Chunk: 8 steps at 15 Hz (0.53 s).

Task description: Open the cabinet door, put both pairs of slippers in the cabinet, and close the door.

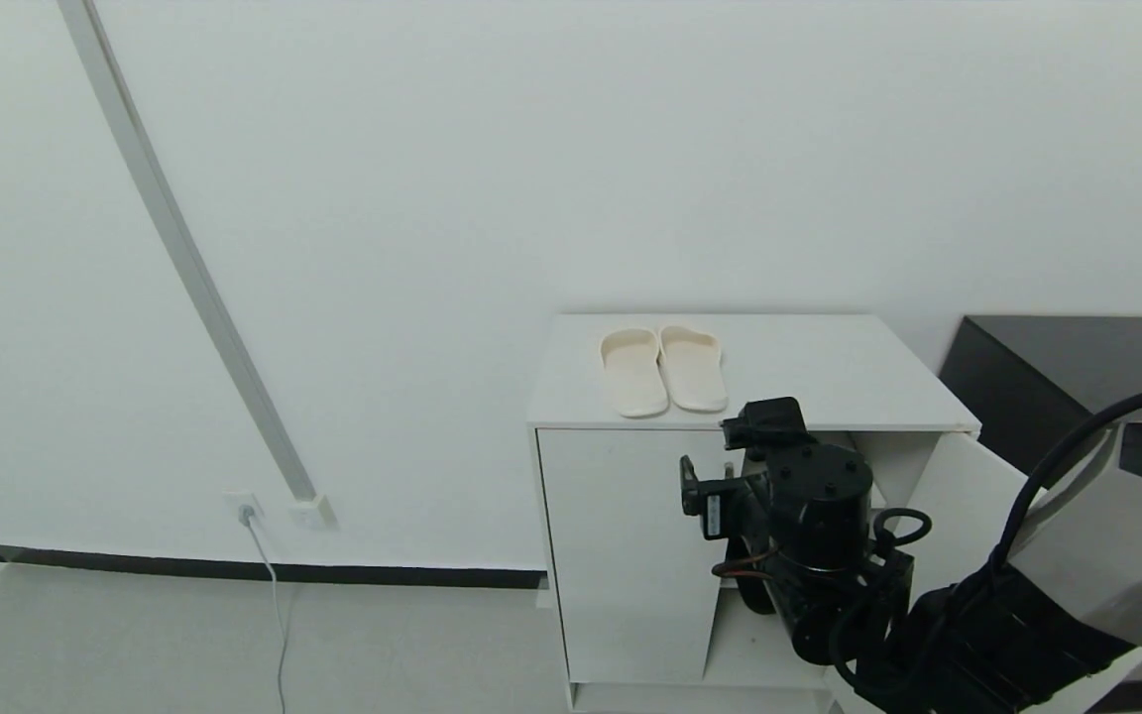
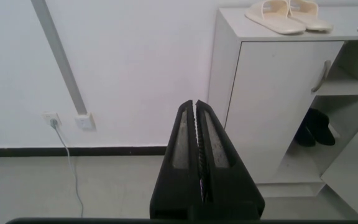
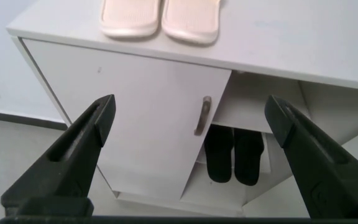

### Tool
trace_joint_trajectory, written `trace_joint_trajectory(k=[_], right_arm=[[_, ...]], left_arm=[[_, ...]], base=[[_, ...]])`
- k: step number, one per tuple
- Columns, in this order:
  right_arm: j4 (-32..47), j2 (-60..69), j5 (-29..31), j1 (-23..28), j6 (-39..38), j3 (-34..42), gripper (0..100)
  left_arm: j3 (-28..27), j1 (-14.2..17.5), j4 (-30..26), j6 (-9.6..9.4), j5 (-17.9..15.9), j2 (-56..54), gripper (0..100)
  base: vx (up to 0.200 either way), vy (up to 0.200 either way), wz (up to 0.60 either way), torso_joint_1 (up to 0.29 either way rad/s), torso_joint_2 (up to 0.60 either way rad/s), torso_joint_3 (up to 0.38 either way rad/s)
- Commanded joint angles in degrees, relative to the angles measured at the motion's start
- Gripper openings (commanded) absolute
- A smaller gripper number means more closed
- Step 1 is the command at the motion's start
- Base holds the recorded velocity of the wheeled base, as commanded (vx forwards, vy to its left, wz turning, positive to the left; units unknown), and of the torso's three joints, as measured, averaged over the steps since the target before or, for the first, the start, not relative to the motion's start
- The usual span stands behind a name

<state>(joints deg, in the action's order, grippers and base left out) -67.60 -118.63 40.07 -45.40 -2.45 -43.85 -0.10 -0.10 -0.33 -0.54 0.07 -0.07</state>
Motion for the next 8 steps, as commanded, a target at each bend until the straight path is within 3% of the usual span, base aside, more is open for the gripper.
trace_joint_trajectory(k=[1, 3, 8], right_arm=[[-0.1, -0.1, 0.0, 0.0, 0.0, 0.1, 100], [-0.1, -0.1, -0.8, 0.0, 0.0, 0.4, 100], [1.7, 2.2, -2.1, -0.1, 2.9, -2.1, 100]], left_arm=[[0.0, 0.0, 0.0, 0.01, 0.0, 0.1, 0], [0.0, 0.0, 0.0, 0.01, 0.0, 0.1, 0], [0.0, 0.0, 0.0, -0.08, 0.0, 0.1, 0]], base=[[0.0, 0.0, 0.0, 0.188, -0.38, -0.203], [0.0, 0.0, 0.0, 0.132, -0.3, -0.149], [0.0, 0.0, 0.0, 0.006, -0.01, -0.006]])
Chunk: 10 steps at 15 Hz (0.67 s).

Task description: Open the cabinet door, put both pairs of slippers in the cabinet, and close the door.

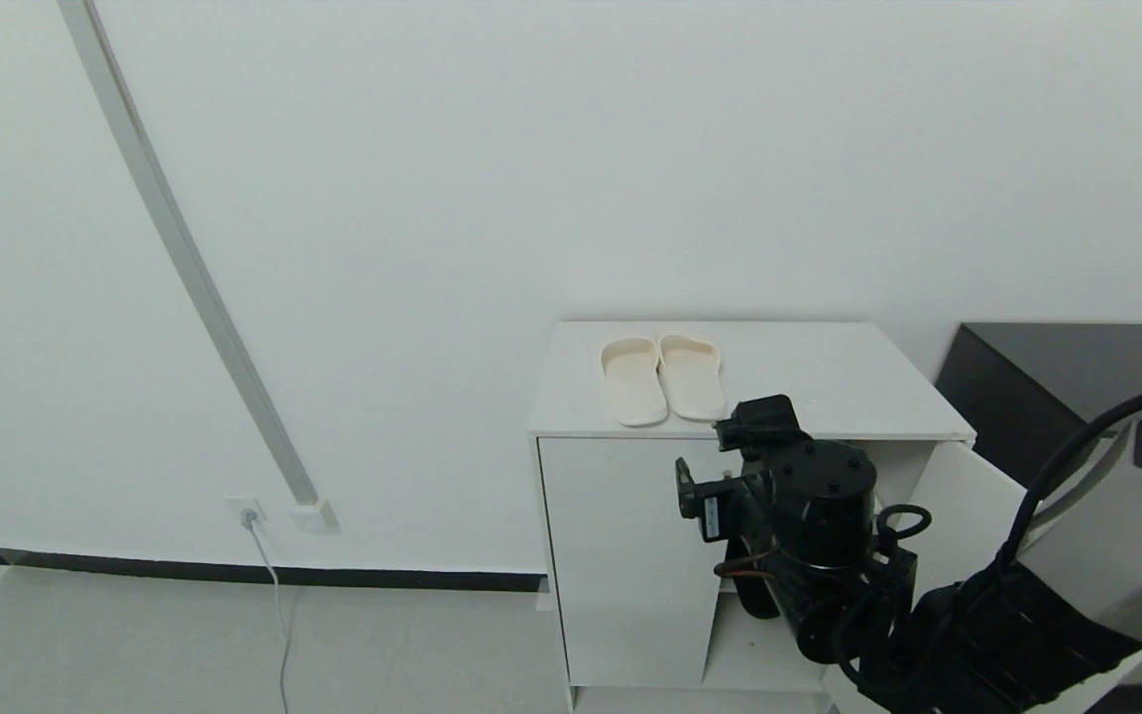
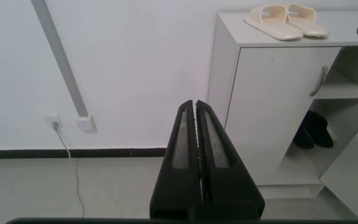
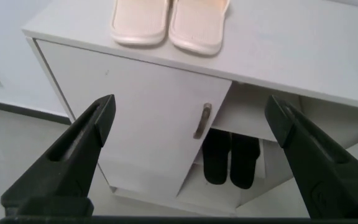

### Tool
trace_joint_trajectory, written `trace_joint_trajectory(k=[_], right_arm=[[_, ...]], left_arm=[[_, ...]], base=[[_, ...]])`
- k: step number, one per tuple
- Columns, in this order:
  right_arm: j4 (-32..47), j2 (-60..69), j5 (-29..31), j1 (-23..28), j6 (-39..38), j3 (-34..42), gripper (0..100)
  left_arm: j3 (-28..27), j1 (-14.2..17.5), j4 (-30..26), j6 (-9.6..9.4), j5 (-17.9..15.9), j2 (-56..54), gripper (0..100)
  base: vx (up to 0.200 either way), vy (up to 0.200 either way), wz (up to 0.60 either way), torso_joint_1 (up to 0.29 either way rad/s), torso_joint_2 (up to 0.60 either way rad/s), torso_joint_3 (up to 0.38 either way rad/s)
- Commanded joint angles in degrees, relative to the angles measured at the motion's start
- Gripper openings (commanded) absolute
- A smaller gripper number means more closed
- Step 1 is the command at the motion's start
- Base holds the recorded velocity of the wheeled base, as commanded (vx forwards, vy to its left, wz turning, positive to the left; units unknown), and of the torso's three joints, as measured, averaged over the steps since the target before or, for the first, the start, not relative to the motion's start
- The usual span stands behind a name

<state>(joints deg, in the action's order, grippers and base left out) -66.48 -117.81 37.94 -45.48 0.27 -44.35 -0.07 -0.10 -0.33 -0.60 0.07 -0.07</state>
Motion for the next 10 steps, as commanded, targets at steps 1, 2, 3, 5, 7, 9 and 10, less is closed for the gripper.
trace_joint_trajectory(k=[1, 2, 3, 5, 7, 9, 10], right_arm=[[3.3, 2.1, 0.0, 0.0, -0.2, -3.6, 100], [6.3, 2.5, 0.0, 0.0, -1.4, -6.1, 100], [10.5, 2.8, 0.0, 0.0, -3.8, -9.3, 100], [16.4, 2.8, -0.1, 0.0, -6.6, -12.2, 100], [19.8, 2.8, -0.8, 0.0, -8.1, -13.1, 100], [19.8, 2.7, -1.7, -0.2, -8.7, -13.0, 100], [20.0, 2.7, -3.2, -0.9, -10.0, -13.0, 100]], left_arm=[[0.1, 0.0, 0.0, -0.02, 0.0, 0.1, 0], [0.1, 0.0, 0.0, -0.02, 0.0, 0.1, 0], [0.1, 0.0, 0.0, -0.02, 0.0, 0.1, 0], [0.0, 0.0, 0.0, -0.02, 0.0, 0.1, 0], [0.1, 0.0, 0.0, -0.02, 0.0, 0.1, 0], [0.0, 0.0, -0.1, -0.11, -0.1, 0.1, 0], [0.0, 0.0, -0.1, -0.11, -0.1, 0.1, 0]], base=[[0.0, 0.0, 0.0, 0.0, 0.0, 0.0], [0.0, 0.0, 0.0, 0.0, 0.0, 0.0], [0.0, 0.0, 0.0, 0.0, 0.0, 0.0], [0.0, 0.0, 0.0, 0.0, 0.0, 0.0], [0.0, 0.0, 0.0, 0.0, 0.0, 0.0], [0.0, 0.0, 0.0, 0.0, 0.0, 0.0], [0.0, 0.0, 0.0, 0.0, 0.0, 0.0]])
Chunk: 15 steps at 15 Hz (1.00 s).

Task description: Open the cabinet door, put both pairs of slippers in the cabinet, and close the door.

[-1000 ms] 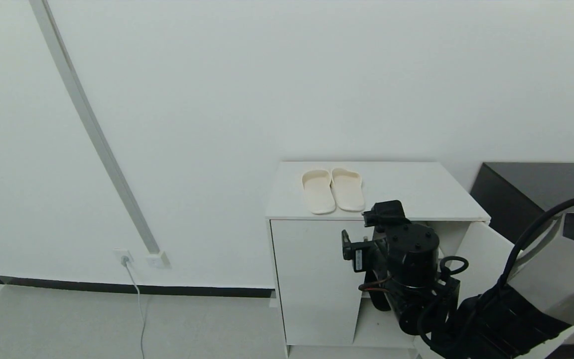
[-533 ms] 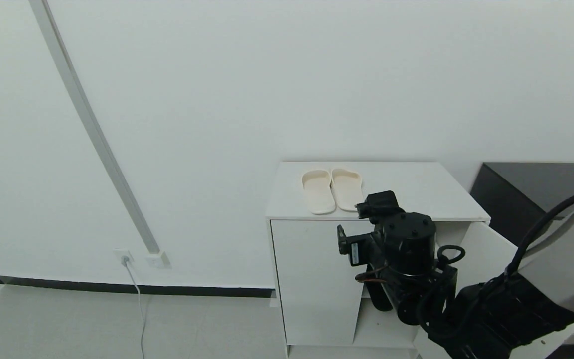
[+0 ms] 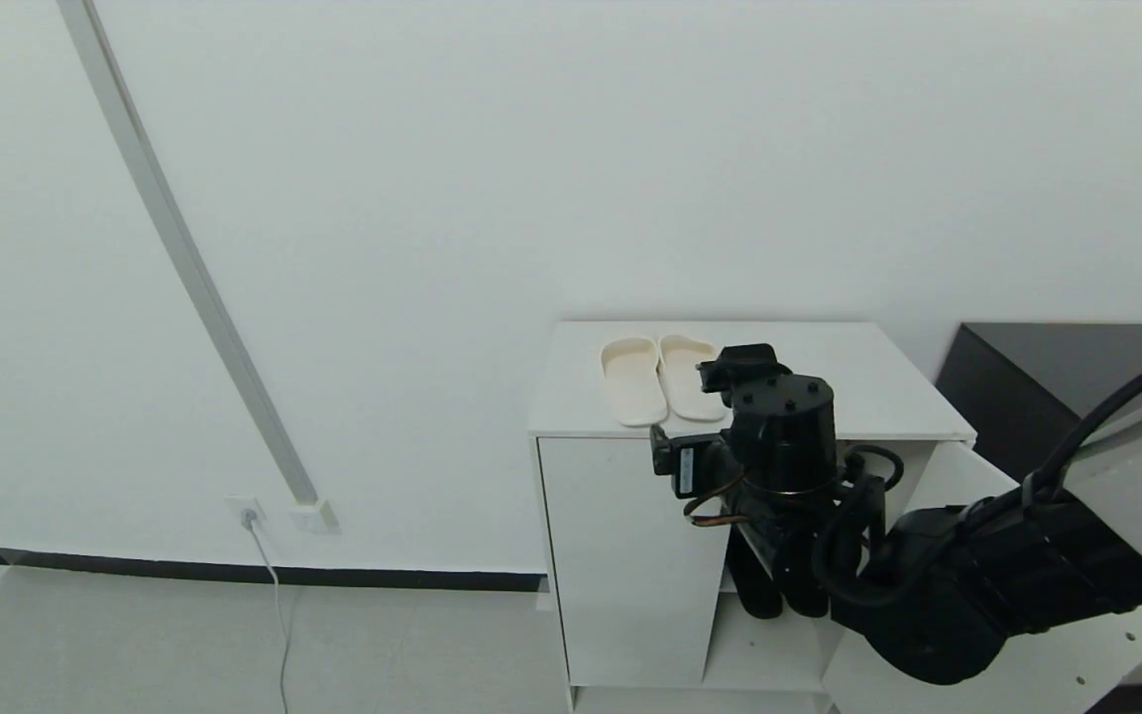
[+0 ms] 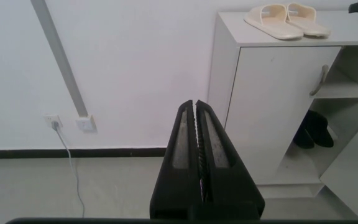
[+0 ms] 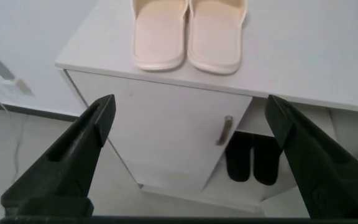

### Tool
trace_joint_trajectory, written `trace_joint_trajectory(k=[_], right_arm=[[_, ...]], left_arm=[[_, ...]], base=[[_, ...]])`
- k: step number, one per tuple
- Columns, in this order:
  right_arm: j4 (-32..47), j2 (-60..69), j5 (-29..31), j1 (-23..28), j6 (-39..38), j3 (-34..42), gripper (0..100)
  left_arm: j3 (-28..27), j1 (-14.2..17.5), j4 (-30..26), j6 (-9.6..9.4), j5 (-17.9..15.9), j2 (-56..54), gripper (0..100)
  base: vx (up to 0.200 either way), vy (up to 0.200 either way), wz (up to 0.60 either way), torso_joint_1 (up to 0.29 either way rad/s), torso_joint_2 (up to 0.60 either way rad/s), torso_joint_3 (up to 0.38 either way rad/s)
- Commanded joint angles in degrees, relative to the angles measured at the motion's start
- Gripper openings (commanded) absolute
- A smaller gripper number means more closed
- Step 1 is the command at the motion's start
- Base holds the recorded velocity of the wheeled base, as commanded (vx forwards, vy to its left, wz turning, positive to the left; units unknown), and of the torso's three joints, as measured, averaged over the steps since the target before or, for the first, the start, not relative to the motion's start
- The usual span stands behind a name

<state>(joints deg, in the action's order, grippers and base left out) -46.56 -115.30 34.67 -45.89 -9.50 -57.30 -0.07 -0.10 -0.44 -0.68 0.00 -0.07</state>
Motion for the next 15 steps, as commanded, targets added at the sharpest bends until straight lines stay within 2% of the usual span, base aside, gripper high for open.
trace_joint_trajectory(k=[1, 15], right_arm=[[0.1, 0.2, -2.0, -0.7, -1.1, 0.4, 100], [-1.4, -8.2, -4.3, 0.4, -2.0, -1.4, 100]], left_arm=[[0.0, 0.0, 0.0, -0.02, 0.0, 0.1, 0], [0.0, 0.0, 0.1, -0.02, 0.0, 0.1, 0]], base=[[0.0, 0.0, 0.0, 0.0, 0.0, 0.0], [0.2, 0.0, 0.0, 0.002, 0.0, 0.002]])
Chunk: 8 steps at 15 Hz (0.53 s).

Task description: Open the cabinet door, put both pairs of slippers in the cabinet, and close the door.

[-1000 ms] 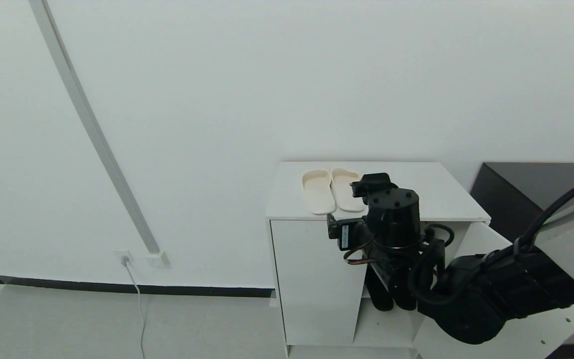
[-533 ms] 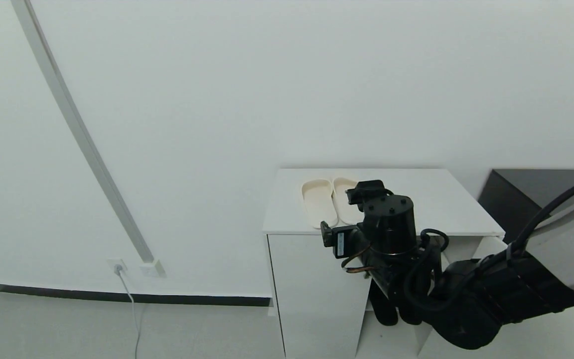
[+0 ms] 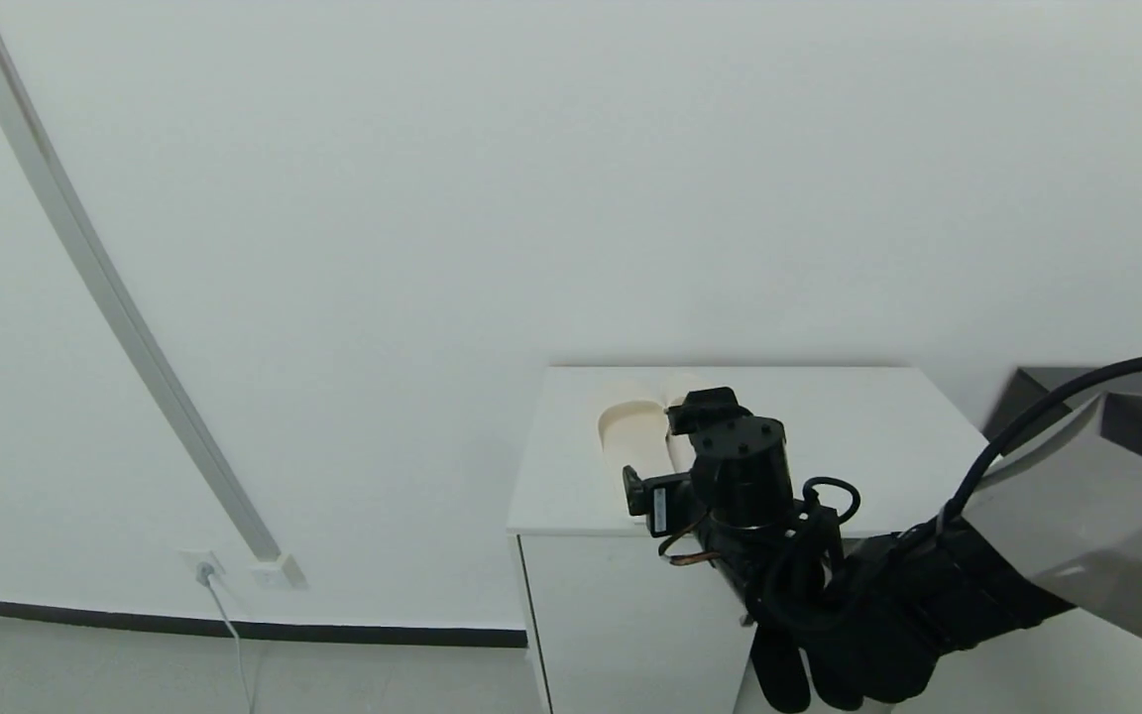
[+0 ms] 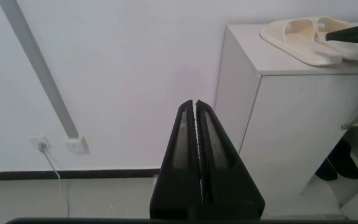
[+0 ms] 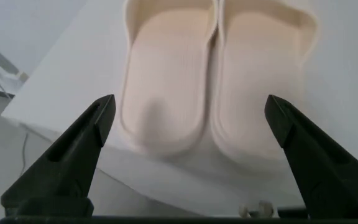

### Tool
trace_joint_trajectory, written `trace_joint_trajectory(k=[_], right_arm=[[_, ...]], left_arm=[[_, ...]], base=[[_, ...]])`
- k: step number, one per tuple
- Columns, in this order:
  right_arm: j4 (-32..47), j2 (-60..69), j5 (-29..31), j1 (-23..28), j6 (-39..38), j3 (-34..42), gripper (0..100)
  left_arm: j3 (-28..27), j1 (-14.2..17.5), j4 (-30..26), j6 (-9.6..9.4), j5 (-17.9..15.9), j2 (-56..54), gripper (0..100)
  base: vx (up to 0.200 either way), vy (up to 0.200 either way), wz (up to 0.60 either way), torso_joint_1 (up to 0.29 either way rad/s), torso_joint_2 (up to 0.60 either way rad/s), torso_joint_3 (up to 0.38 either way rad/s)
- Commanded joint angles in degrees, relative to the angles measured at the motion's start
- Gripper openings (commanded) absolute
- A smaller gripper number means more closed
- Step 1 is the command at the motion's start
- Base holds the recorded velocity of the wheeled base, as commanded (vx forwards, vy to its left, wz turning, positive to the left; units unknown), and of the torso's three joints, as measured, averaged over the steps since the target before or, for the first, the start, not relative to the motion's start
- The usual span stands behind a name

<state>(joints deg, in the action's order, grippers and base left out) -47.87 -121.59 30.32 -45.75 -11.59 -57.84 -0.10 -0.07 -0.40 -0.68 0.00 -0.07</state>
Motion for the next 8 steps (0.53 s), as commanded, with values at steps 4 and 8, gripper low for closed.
trace_joint_trajectory(k=[4, 8], right_arm=[[-0.2, -6.4, -0.2, 2.4, 1.0, -6.3, 100], [-0.3, -10.7, -0.2, 5.1, 2.6, -12.1, 100]], left_arm=[[0.0, 0.0, 0.1, 0.07, 0.0, 0.1, 0], [0.0, 0.0, 0.1, 0.07, 0.1, 0.1, 0]], base=[[0.05, 0.0, 0.0, 0.002, 0.0, 0.001], [0.0, 0.0, 0.0, 0.0, 0.0, 0.0]])
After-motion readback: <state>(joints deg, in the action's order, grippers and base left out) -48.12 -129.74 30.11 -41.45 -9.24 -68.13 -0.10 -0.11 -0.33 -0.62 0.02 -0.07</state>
